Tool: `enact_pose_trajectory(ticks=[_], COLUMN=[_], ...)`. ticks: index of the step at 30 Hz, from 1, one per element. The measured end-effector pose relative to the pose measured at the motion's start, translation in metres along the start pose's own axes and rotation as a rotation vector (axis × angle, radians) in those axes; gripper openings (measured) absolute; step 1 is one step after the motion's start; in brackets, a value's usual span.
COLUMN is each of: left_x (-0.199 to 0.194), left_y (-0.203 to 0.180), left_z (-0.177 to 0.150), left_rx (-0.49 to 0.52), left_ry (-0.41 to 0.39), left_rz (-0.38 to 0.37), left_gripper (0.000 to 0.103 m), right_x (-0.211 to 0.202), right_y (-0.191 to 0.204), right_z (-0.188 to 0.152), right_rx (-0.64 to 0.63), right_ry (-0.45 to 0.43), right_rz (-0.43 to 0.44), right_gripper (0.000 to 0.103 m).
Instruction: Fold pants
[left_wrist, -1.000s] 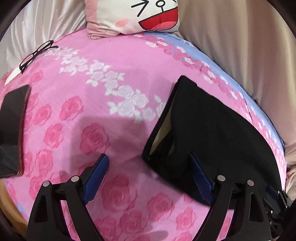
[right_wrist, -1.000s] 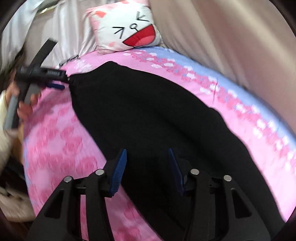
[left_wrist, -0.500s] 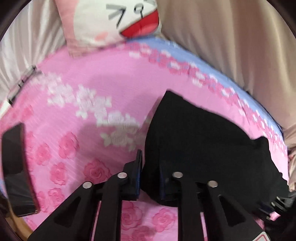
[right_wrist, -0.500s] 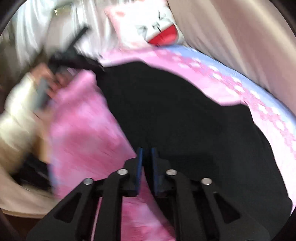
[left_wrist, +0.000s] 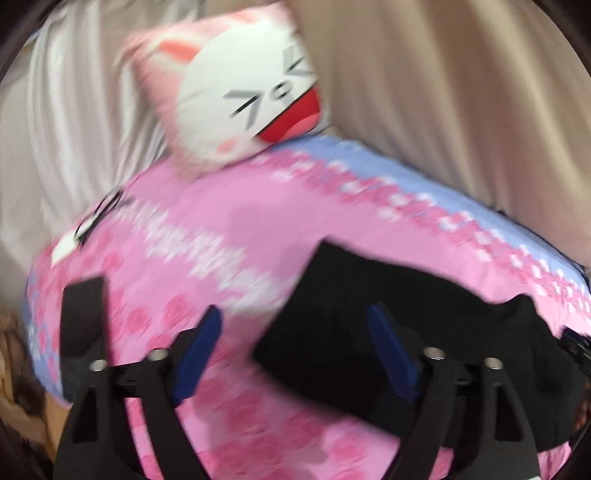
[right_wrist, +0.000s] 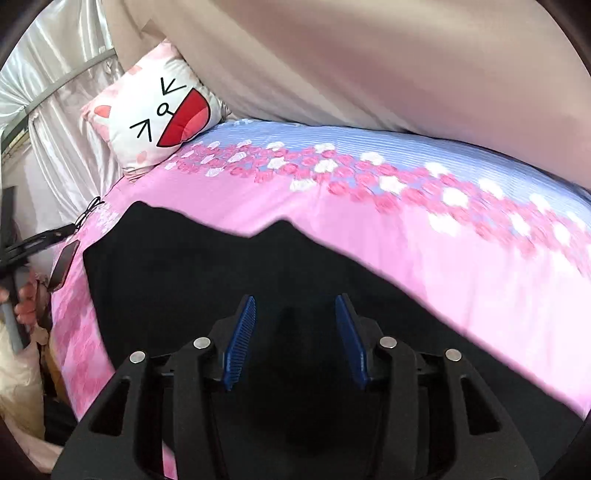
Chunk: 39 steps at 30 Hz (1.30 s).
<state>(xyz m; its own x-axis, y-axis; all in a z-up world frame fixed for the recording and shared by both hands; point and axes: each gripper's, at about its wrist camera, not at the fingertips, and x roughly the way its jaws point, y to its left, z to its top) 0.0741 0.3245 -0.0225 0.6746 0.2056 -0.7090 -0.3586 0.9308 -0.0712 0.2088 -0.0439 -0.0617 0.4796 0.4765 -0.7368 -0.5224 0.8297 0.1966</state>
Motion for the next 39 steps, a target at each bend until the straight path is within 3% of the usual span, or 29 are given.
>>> enact_pose_trajectory(ticks=[3, 5, 8, 9, 12, 14, 16, 18, 19, 21, 22, 25, 29, 31, 35, 39], left_x=[0.035, 0.066, 0.126, 0.133, 0.135, 0.135, 0.129, 0.116, 0.107, 0.077, 0.066, 0.028, 0.001, -0.004, -0.001, -0.004], left_y=[-0.039, -0.056, -0.073, -0.075, -0.079, -0.08, -0.076, -0.071, -0.072, -0.077, -0.081, -0.108, -0.156, -0.179, -0.216, -0.234], left_z=[0.017, 0.023, 0.02, 0.019, 0.018, 0.017, 0.017, 0.017, 0.017, 0.013, 0.011, -0.004, -0.038, -0.058, -0.089, -0.105], left_rx=[0.067, 0.103, 0.185, 0.191, 0.195, 0.208, 0.196, 0.178, 0.175, 0.184, 0.192, 0.237, 0.328, 0.369, 0.412, 0.427], left_ry=[0.023, 0.079, 0.157, 0.153, 0.117, 0.107, 0.11, 0.11, 0.1, 0.051, 0.035, -0.005, 0.004, 0.021, 0.083, 0.109], left_rz=[0.006, 0.036, 0.243, 0.245, 0.281, 0.314, 0.299, 0.283, 0.279, 0.229, 0.2, 0.093, -0.002, -0.024, -0.039, -0.03], left_gripper=[0.085, 0.085, 0.086, 0.088, 0.093, 0.095, 0.095, 0.093, 0.091, 0.091, 0.091, 0.092, 0.092, 0.092, 0.092, 0.092], right_x=[0.05, 0.065, 0.049, 0.051, 0.074, 0.055, 0.015, -0.024, -0.041, -0.086, -0.105, -0.172, -0.243, -0.272, -0.304, -0.293], right_y=[-0.004, -0.003, -0.004, -0.012, -0.023, -0.016, -0.018, -0.029, -0.036, -0.057, -0.069, -0.13, -0.203, -0.236, -0.3, -0.333], right_z=[0.022, 0.027, 0.034, 0.036, 0.033, 0.025, 0.011, -0.006, -0.015, -0.048, -0.064, -0.131, -0.206, -0.235, -0.27, -0.267], right_rx=[0.034, 0.011, -0.047, -0.03, -0.007, -0.011, 0.021, 0.075, 0.094, 0.139, 0.162, 0.299, 0.515, 0.604, 0.726, 0.668], right_ry=[0.072, 0.114, 0.031, 0.018, 0.084, 0.031, -0.059, -0.126, -0.147, -0.201, -0.213, -0.213, -0.207, -0.217, -0.236, -0.205], right_rz=[0.039, 0.043, -0.003, -0.003, 0.003, 0.003, -0.001, 0.0, -0.015, -0.089, -0.141, -0.403, -0.624, -0.687, -0.669, -0.573], right_gripper=[0.044, 0.012, 0.009, 0.01, 0.02, 0.022, 0.021, 0.036, 0.05, 0.056, 0.056, 0.056, 0.056, 0.056, 0.07, 0.07])
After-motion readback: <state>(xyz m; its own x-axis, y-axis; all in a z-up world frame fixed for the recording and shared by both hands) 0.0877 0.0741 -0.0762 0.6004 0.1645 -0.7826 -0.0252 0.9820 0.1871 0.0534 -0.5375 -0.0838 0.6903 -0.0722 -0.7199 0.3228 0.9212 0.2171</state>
